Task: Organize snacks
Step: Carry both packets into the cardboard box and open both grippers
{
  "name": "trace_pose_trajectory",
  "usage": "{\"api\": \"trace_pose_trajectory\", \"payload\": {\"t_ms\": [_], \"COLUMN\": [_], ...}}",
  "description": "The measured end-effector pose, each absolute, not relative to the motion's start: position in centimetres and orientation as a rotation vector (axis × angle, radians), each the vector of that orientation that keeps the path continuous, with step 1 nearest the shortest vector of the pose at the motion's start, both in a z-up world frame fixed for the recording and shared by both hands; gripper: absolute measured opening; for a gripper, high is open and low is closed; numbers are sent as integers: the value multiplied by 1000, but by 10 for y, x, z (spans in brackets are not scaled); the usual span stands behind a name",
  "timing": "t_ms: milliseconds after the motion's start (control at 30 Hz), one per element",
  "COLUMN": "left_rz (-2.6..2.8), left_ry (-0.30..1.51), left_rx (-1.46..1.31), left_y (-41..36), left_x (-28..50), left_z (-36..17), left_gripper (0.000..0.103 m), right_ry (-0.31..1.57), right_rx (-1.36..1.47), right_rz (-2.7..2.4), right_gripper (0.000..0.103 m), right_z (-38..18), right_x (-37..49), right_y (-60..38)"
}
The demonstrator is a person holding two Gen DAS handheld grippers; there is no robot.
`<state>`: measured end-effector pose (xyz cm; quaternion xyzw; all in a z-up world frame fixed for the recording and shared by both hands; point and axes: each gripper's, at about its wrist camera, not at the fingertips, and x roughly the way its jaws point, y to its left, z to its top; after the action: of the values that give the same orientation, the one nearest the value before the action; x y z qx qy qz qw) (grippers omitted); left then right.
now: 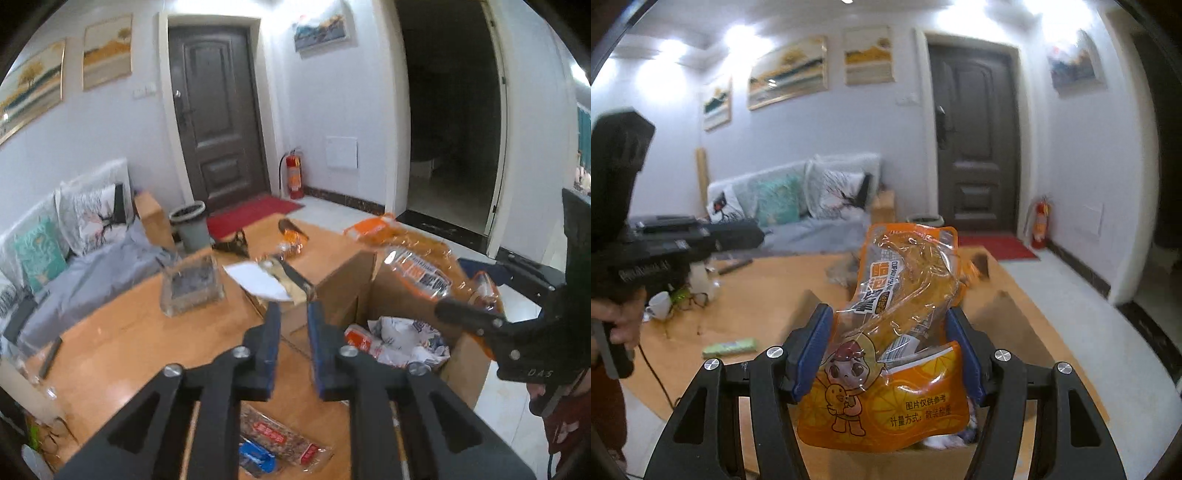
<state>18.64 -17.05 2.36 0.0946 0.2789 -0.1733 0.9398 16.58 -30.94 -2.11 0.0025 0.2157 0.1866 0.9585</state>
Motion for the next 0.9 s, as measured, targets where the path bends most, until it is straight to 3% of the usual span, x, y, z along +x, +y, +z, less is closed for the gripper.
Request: {"api": "trace_pose_trajectory", "payload": {"t_ms": [100,233,800,900], "left_rz": [-349,-369,-414,-419], "left_ry": [582,570,574,566], "left_rx": [202,180,146,142], "left_y": [-174,-173,-178,-178], "left_x": [187,188,191,187], "left_z": [17,21,23,25], "left_gripper": [20,38,46,54], "right_ry": [464,506,553,551], "right_rx": [-1,1,0,-16], "right_rz": [374,396,422,420], "right_gripper": [60,60,70,70], "right_z": [-29,-36,-54,-54], "right_x": [175,189,212,210], "right_y": [-315,-317,-300,-299]}}
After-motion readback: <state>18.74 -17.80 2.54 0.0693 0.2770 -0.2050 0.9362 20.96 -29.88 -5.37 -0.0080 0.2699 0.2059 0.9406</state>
